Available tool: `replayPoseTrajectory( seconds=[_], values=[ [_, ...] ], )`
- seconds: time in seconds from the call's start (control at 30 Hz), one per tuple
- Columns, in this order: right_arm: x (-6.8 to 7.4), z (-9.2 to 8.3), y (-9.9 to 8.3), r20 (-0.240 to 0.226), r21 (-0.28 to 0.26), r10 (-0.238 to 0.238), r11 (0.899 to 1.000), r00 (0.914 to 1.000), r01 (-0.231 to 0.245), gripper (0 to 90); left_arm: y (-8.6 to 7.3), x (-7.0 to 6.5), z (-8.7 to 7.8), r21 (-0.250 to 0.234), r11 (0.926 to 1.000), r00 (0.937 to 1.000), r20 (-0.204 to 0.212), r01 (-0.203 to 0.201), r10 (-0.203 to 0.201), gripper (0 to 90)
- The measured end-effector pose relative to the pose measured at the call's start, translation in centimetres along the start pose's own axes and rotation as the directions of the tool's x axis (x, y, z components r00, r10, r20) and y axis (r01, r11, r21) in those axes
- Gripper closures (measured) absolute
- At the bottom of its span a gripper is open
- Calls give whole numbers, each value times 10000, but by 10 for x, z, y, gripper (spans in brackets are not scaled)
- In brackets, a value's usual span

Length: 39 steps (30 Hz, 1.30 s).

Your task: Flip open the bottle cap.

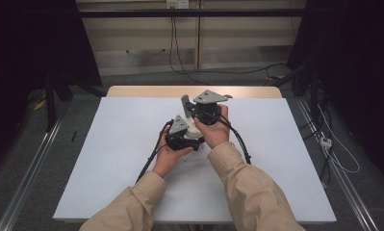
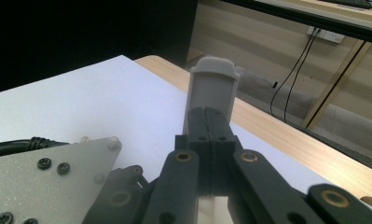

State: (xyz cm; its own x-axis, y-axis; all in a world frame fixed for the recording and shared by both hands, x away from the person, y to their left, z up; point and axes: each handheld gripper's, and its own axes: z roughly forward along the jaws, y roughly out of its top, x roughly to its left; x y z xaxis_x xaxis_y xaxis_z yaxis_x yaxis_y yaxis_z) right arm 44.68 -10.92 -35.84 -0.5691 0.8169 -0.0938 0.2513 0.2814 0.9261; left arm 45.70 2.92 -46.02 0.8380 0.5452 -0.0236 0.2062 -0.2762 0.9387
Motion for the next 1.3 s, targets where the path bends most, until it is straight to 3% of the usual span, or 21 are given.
replayPoseTrajectory(
  seconds=[1.3],
  values=[
    [-3, 15, -4, -25, 54, 65, 10000, 10000, -65, 900, 0, 0, 0, 0, 10000, 10000, 25, 31, -31, 187]
  ],
)
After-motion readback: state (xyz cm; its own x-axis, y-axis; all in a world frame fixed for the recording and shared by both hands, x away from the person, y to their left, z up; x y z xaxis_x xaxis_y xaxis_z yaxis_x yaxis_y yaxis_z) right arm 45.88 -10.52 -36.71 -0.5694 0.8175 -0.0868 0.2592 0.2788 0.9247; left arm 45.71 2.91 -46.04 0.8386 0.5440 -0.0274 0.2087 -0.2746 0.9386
